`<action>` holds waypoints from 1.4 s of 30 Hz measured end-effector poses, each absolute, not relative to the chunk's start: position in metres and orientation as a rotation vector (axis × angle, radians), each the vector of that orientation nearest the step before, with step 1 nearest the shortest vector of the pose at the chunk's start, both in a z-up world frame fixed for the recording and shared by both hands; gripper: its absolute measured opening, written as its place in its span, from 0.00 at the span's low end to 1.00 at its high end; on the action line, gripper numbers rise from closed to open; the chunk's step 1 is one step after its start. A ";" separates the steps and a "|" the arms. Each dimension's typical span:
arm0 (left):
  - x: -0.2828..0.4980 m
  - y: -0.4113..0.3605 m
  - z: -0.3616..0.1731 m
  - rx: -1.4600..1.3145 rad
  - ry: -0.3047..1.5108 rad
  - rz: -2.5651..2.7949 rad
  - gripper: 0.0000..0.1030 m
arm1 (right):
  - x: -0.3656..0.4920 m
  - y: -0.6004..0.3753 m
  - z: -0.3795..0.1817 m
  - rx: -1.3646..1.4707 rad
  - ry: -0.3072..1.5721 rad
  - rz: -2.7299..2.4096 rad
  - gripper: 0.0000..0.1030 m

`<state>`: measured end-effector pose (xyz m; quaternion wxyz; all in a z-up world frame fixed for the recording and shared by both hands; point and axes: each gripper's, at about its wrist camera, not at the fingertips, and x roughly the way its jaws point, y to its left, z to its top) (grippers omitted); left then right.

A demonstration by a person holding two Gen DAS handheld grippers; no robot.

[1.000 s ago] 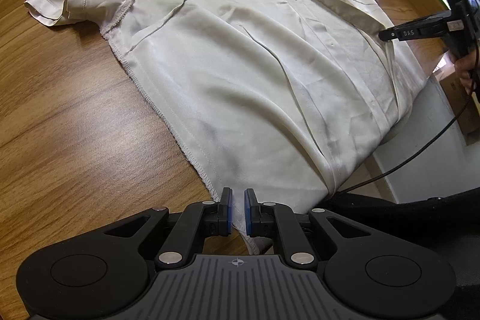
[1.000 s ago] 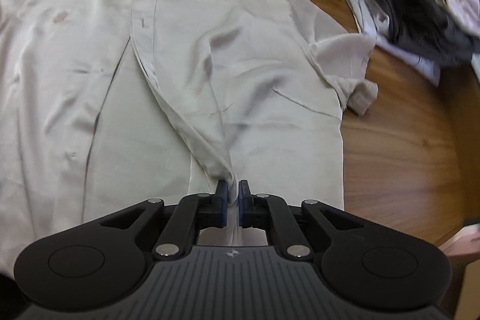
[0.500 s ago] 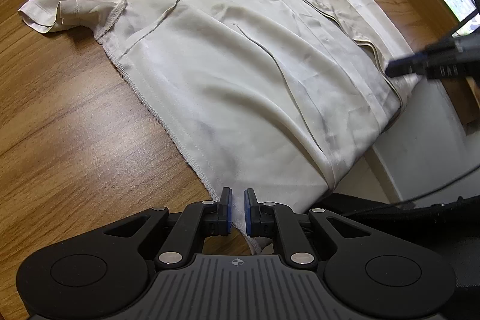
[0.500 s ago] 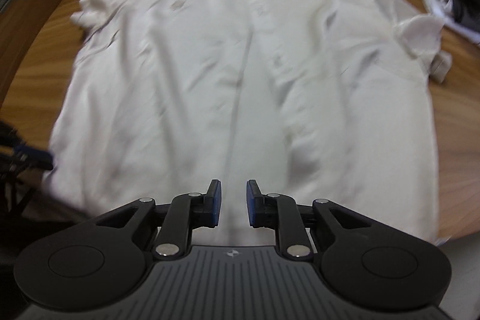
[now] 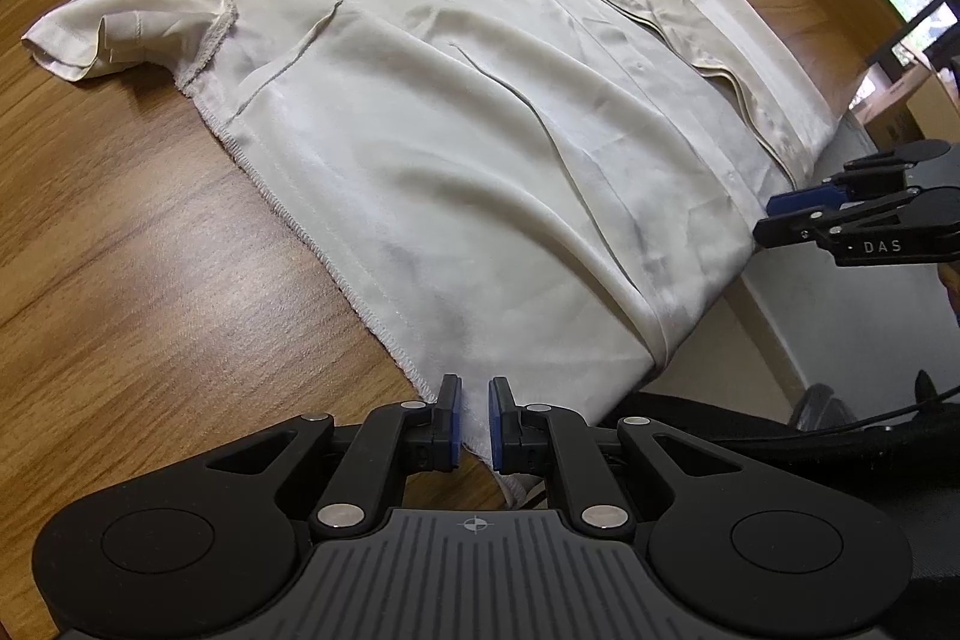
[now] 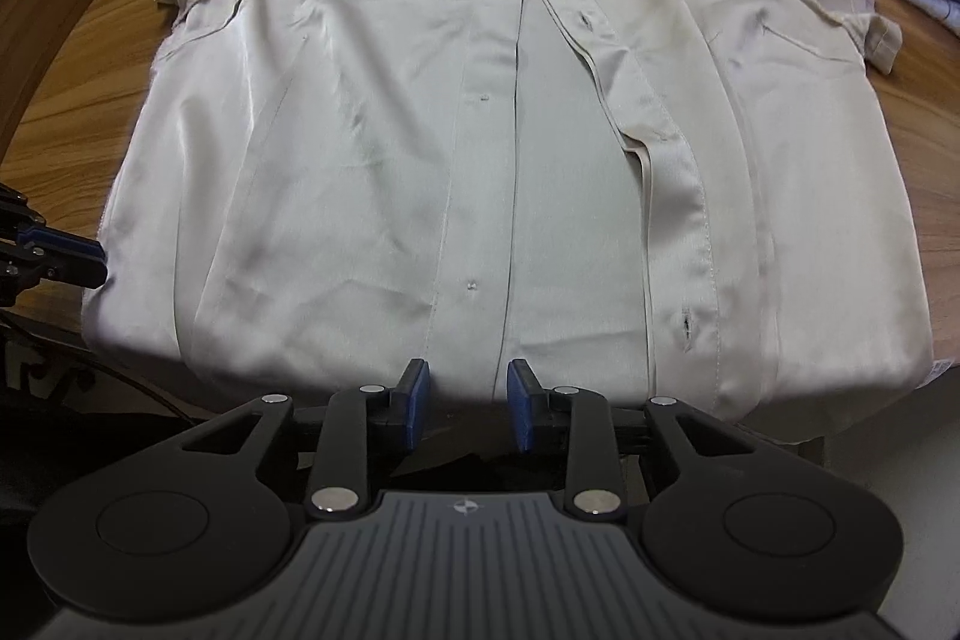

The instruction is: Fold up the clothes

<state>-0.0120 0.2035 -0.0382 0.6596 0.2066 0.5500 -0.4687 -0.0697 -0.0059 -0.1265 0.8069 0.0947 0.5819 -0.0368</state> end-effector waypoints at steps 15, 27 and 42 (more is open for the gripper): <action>-0.013 0.202 -0.038 0.478 1.233 -1.068 0.11 | -0.075 -0.009 -0.113 0.141 1.197 -0.127 0.01; -0.011 0.207 -0.043 0.470 1.238 -1.059 0.11 | -0.066 -0.032 -0.119 0.074 1.245 -0.164 0.04; -0.010 0.210 -0.047 0.426 1.313 -0.946 0.12 | 0.004 -0.056 -0.083 0.049 1.195 -0.056 0.23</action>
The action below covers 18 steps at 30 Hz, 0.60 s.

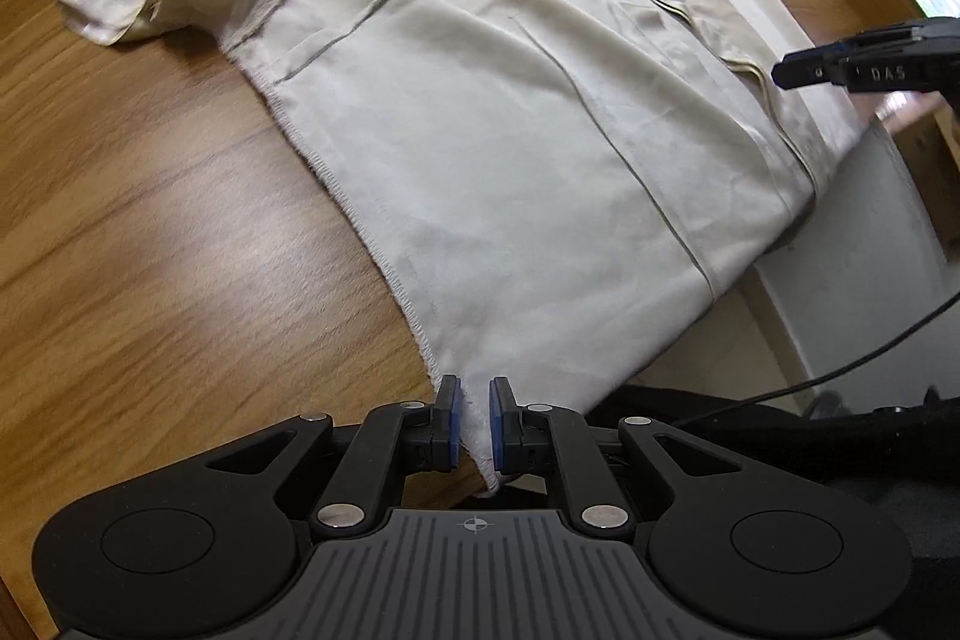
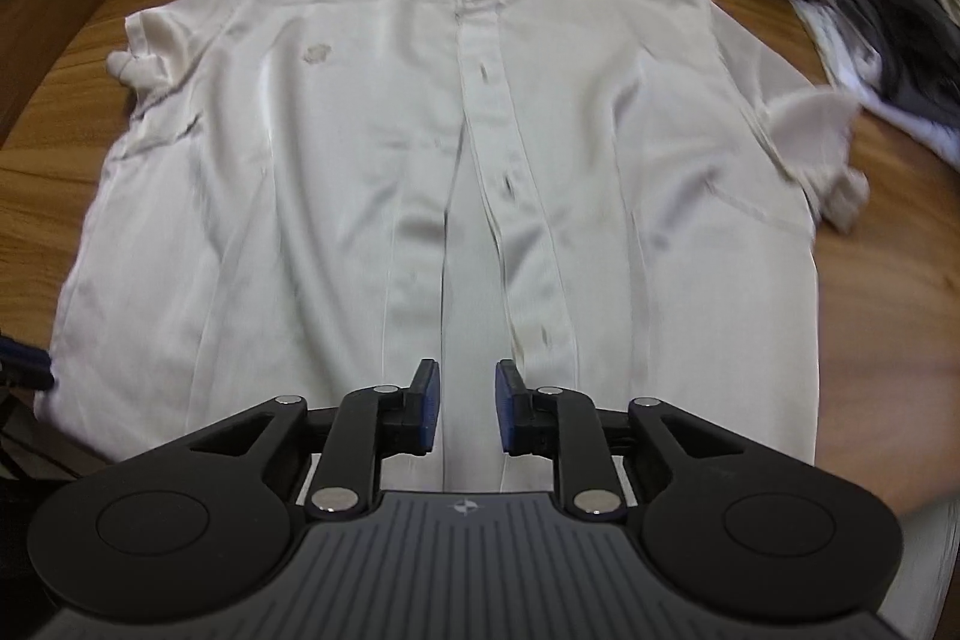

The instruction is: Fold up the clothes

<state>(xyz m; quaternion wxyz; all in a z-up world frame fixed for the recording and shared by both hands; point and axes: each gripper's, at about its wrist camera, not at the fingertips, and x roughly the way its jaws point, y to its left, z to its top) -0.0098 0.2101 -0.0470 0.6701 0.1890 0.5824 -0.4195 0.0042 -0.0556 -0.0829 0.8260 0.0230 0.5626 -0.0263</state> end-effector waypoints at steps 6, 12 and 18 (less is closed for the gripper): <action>-0.011 0.206 -0.047 0.372 1.343 -0.840 0.12 | 0.056 -0.069 -0.087 -0.023 1.203 0.029 0.30; -0.013 0.206 -0.047 0.301 1.362 -0.723 0.12 | 0.114 -0.076 -0.100 -0.108 1.209 0.124 0.32; -0.018 0.205 -0.047 0.236 1.369 -0.606 0.12 | 0.175 -0.085 -0.113 -0.132 1.198 0.175 0.33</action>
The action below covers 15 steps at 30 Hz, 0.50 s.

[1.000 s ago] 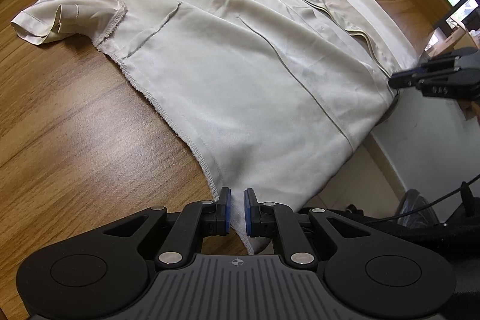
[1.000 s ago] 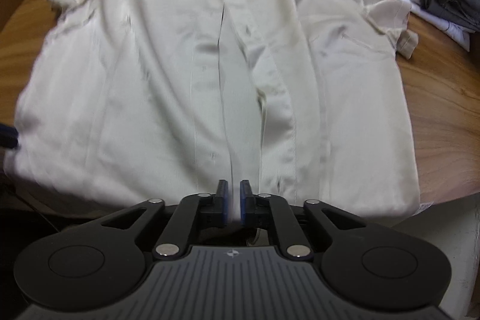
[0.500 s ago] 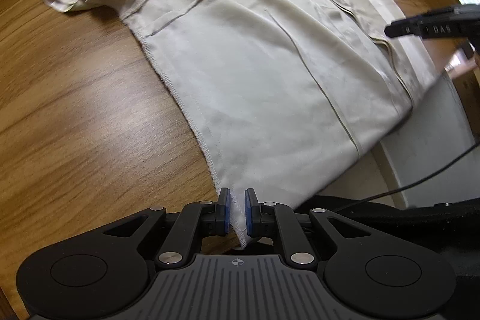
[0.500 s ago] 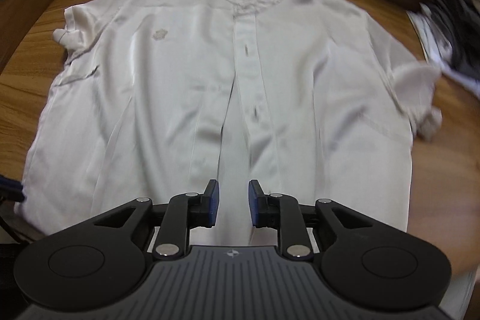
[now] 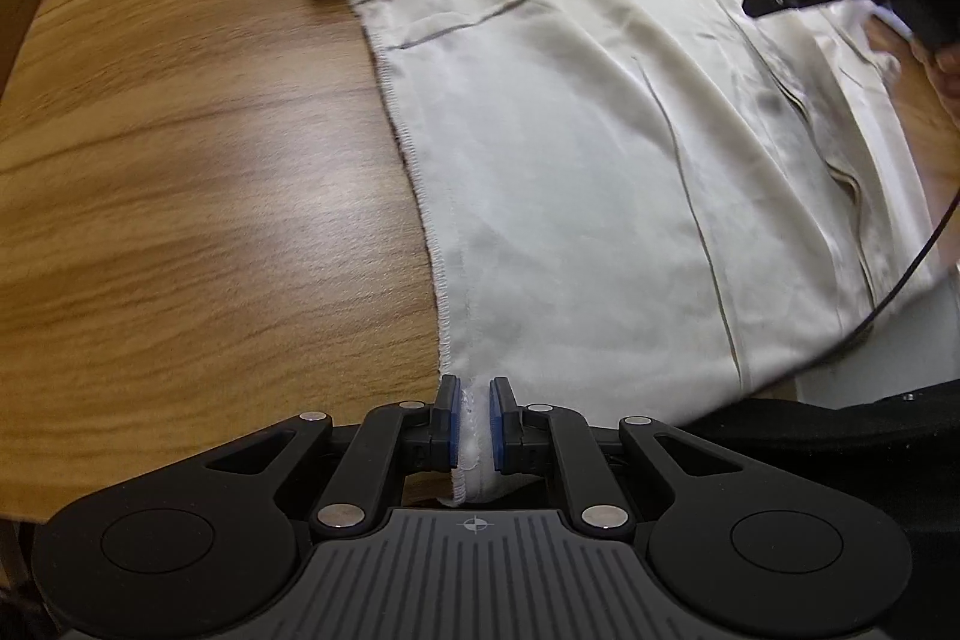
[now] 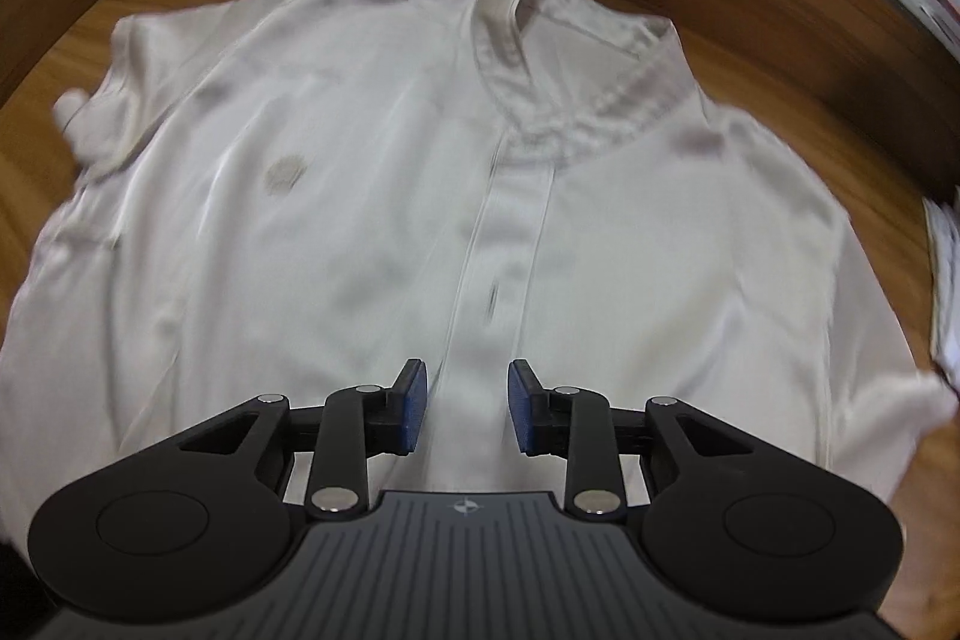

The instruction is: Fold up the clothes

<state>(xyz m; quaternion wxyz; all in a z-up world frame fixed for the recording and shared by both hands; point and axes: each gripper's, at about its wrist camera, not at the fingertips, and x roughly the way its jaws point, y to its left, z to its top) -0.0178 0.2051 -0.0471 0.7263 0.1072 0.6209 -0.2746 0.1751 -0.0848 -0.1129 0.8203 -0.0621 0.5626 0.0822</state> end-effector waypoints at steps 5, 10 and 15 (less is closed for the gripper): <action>-0.021 0.213 -0.048 0.139 1.398 -0.514 0.13 | 0.215 -0.099 -0.129 -0.084 1.202 0.179 0.34; -0.026 0.215 -0.048 0.105 1.405 -0.442 0.15 | 0.248 -0.105 -0.142 -0.073 1.208 0.167 0.39; -0.028 0.216 -0.047 0.095 1.408 -0.413 0.18 | 0.261 -0.103 -0.147 -0.081 1.219 0.177 0.38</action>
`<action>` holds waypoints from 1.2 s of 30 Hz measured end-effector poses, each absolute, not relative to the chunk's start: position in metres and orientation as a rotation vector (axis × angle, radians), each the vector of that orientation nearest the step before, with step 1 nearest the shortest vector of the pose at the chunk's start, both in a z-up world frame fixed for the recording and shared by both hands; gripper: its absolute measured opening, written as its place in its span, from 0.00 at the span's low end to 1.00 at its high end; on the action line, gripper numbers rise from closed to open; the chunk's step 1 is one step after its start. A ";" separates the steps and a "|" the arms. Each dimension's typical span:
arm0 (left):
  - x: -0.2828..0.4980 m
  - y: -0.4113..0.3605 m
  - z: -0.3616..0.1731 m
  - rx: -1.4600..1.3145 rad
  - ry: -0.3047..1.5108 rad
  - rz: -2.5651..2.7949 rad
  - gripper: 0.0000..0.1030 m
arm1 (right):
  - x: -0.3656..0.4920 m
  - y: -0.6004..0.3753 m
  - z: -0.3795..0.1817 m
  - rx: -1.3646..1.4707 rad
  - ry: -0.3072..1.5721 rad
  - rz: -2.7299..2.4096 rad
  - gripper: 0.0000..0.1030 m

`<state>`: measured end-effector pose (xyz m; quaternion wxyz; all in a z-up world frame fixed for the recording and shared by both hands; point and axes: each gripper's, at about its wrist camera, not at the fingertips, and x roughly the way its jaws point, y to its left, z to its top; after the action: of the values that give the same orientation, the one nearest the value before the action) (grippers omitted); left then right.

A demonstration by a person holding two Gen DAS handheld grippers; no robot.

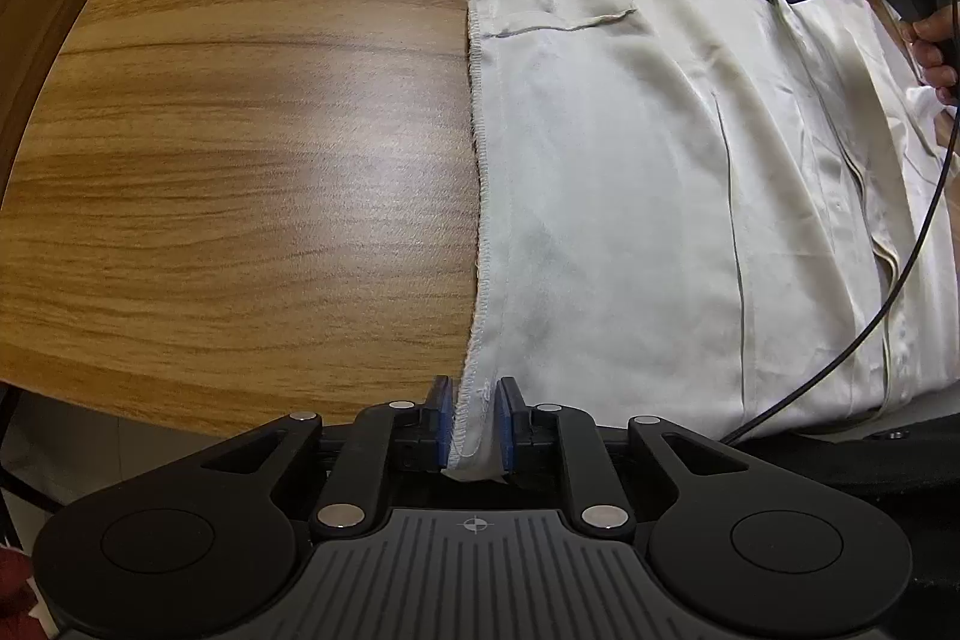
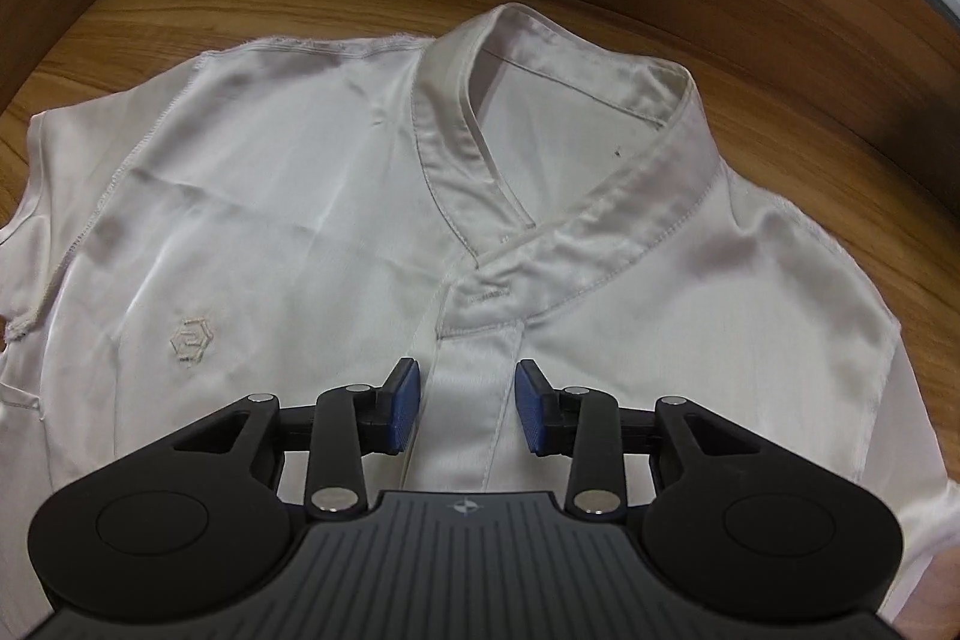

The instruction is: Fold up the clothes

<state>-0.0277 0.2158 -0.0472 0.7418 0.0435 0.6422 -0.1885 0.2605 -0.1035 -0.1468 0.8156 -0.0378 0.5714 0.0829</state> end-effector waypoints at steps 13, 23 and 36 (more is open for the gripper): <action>-0.026 0.218 -0.038 0.084 1.389 -0.392 0.20 | 0.276 -0.120 -0.130 0.006 1.176 0.138 0.04; -0.007 0.194 -0.003 0.177 1.299 -0.534 0.23 | 0.248 -0.126 -0.102 0.052 1.130 0.102 0.25; 0.042 0.151 0.011 0.323 1.249 -0.802 0.23 | 0.082 -0.131 -0.063 0.190 1.119 -0.032 0.25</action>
<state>0.0423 0.1509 0.0113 0.7253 0.1465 0.5660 -0.3636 0.0817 -0.1311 -0.0628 0.8430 0.0897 0.5301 -0.0150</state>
